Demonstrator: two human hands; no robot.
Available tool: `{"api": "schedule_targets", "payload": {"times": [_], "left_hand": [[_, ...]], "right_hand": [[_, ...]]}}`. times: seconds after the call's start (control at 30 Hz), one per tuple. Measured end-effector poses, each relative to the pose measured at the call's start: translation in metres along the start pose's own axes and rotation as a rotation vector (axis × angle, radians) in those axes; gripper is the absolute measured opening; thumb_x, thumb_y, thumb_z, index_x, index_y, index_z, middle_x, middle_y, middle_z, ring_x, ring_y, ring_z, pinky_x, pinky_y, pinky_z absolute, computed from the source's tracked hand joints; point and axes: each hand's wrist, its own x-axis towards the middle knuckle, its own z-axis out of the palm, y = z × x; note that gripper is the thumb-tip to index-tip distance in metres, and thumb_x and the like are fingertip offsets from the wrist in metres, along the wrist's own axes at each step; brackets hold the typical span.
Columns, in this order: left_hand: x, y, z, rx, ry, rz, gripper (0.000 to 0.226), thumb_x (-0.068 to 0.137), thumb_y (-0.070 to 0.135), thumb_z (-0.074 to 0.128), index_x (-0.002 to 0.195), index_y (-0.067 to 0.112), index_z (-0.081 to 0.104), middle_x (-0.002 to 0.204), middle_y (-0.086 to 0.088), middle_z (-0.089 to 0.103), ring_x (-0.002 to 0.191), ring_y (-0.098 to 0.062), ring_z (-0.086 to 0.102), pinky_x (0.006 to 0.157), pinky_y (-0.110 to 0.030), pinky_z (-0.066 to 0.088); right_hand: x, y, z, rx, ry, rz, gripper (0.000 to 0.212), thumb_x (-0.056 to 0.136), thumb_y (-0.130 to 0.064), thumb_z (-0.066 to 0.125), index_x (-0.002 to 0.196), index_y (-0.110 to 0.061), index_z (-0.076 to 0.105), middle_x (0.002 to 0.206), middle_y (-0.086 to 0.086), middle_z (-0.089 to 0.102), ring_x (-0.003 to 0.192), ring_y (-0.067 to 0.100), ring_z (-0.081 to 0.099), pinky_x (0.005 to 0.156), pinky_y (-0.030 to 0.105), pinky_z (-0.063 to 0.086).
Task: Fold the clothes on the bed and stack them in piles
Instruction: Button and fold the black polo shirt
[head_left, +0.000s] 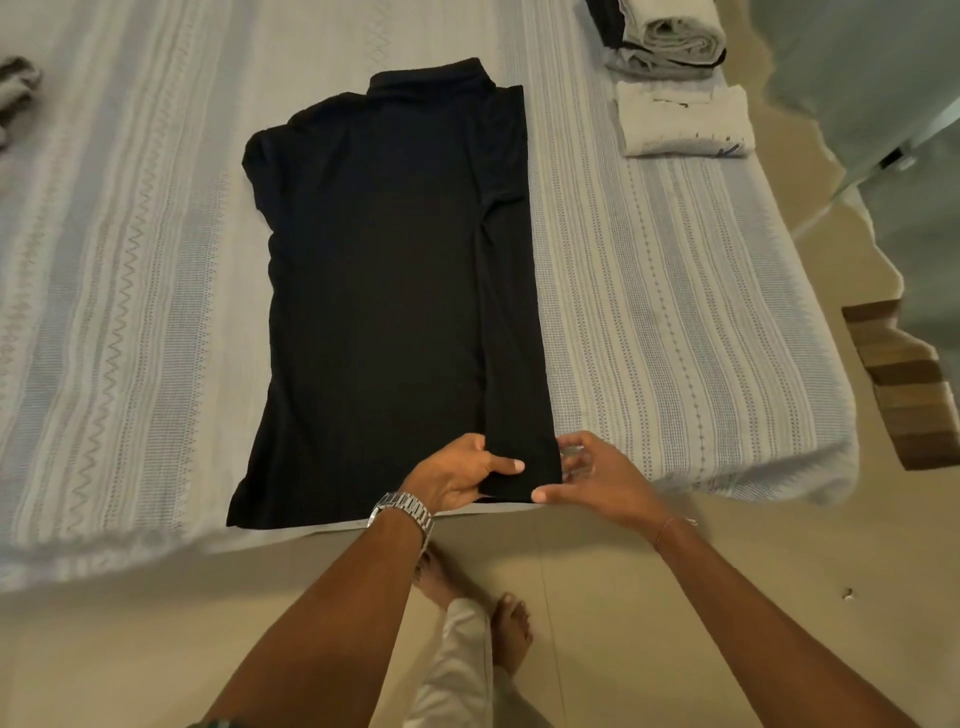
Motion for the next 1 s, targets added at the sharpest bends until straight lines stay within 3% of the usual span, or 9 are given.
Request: {"api": "schedule_targets", "payload": {"times": [0.13,0.27,0.37,0.57,0.7,0.77,0.83,0.9,1.0], "left_hand": [[-0.006,-0.001,0.006,-0.039,-0.018,0.012,0.034,0.093,-0.003,0.065,0.126,-0.005,0.064,0.118,-0.017,0.073,0.109,-0.028,0.071,0.085,-0.036,0.06],[-0.012,0.003,0.014,-0.032,-0.033,0.036,0.033,0.092,-0.004,0.066,0.125,-0.006,0.064,0.117,-0.017,0.073,0.108,-0.03,0.071,0.086,-0.04,0.061],[-0.014,0.005,0.012,0.056,0.002,0.037,0.035,0.091,0.001,0.07,0.125,-0.005,0.064,0.116,-0.017,0.073,0.107,-0.031,0.072,0.086,-0.039,0.061],[-0.017,-0.005,0.005,0.045,0.056,0.018,0.035,0.101,0.029,0.061,0.12,0.0,0.068,0.112,-0.016,0.075,0.102,-0.027,0.074,0.081,-0.034,0.06],[-0.015,-0.013,0.0,0.05,0.123,0.0,0.025,0.098,0.022,0.066,0.115,0.003,0.07,0.107,-0.011,0.077,0.099,-0.028,0.075,0.076,-0.032,0.062],[-0.016,-0.014,-0.002,0.071,0.173,-0.027,0.016,0.091,0.019,0.075,0.099,0.005,0.07,0.094,-0.008,0.078,0.093,-0.028,0.076,0.071,-0.029,0.063],[-0.017,-0.014,-0.004,0.133,0.24,-0.032,0.023,0.085,0.021,0.082,0.082,0.012,0.062,0.078,-0.003,0.07,0.085,-0.027,0.077,0.06,-0.024,0.061],[-0.015,-0.016,-0.005,0.221,0.331,-0.013,0.03,0.08,0.024,0.087,0.082,0.014,0.058,0.08,-0.006,0.068,0.079,-0.025,0.077,0.049,-0.02,0.055],[-0.011,-0.017,-0.005,0.39,0.45,-0.013,0.035,0.076,0.028,0.09,0.083,0.01,0.06,0.075,-0.007,0.073,0.07,-0.024,0.077,0.053,-0.026,0.058]], "right_hand": [[-0.012,0.019,0.041,-0.503,0.448,-0.309,0.092,0.05,-0.063,0.091,0.117,-0.02,0.045,0.1,-0.008,0.053,0.084,0.013,0.054,0.067,0.032,0.051],[-0.016,0.029,0.07,-0.391,0.676,-0.399,0.055,0.071,-0.028,0.088,0.107,-0.021,0.046,0.093,-0.003,0.057,0.077,0.019,0.06,0.057,0.037,0.051],[-0.008,0.034,0.073,-0.347,0.756,-0.36,0.045,0.072,-0.002,0.08,0.097,-0.023,0.048,0.086,-0.004,0.058,0.069,0.02,0.059,0.053,0.041,0.051],[-0.004,0.044,0.068,-0.371,0.79,-0.268,0.031,0.079,-0.012,0.077,0.087,-0.023,0.048,0.07,-0.009,0.052,0.056,0.016,0.051,0.047,0.036,0.046],[0.0,0.049,0.07,-0.325,0.767,-0.152,0.031,0.084,-0.026,0.077,0.084,-0.026,0.046,0.067,-0.01,0.051,0.059,0.016,0.052,0.052,0.036,0.048],[-0.001,0.052,0.072,-0.33,0.765,-0.148,0.031,0.084,-0.027,0.077,0.084,-0.024,0.047,0.069,-0.008,0.05,0.059,0.016,0.051,0.052,0.034,0.045],[-0.004,0.054,0.074,-0.34,0.767,-0.156,0.032,0.085,-0.03,0.077,0.085,-0.024,0.046,0.071,-0.008,0.049,0.06,0.016,0.05,0.052,0.032,0.044],[-0.007,0.056,0.075,-0.361,0.782,-0.178,0.032,0.086,-0.032,0.076,0.088,-0.024,0.045,0.074,-0.009,0.05,0.061,0.015,0.05,0.052,0.032,0.044],[-0.009,0.06,0.076,-0.463,0.779,-0.292,0.034,0.083,-0.026,0.078,0.1,-0.02,0.049,0.085,-0.005,0.053,0.071,0.015,0.051,0.055,0.031,0.045]]}}
